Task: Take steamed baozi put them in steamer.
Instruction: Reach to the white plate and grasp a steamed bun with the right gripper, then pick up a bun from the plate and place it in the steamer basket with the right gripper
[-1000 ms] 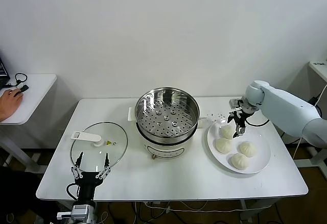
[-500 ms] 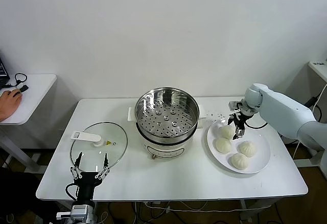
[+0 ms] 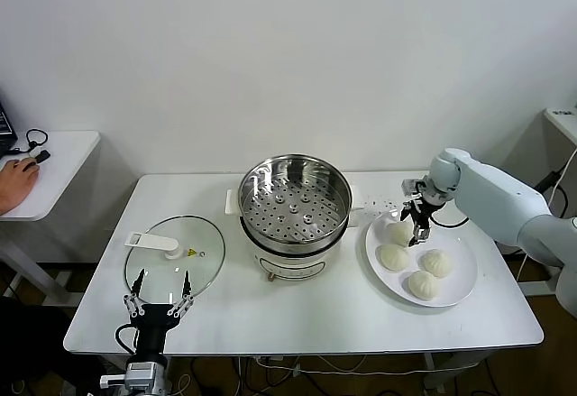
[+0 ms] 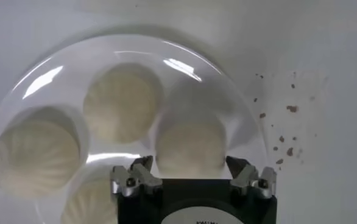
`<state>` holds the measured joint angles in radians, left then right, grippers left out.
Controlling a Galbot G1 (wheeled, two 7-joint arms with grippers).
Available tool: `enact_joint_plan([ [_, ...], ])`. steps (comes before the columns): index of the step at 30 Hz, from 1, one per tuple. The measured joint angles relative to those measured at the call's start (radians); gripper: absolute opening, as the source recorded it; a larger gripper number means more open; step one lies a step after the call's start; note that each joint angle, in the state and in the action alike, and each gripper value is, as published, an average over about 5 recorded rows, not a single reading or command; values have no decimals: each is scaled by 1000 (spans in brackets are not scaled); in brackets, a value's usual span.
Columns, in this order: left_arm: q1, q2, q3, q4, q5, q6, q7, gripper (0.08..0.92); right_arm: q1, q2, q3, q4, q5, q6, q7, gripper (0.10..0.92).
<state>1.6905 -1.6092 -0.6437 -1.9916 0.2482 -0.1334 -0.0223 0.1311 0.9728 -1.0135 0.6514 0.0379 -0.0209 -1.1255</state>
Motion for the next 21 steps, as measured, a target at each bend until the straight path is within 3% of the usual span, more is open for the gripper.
enact_joint_plan([
  [5,1,0,0,0,1,0,-1,823,6,-6,-4,8,0,0,0,572],
  [21,6,0,-3,2,6,-8,-3,823,195,-81,-166,170,79,106,23,568],
])
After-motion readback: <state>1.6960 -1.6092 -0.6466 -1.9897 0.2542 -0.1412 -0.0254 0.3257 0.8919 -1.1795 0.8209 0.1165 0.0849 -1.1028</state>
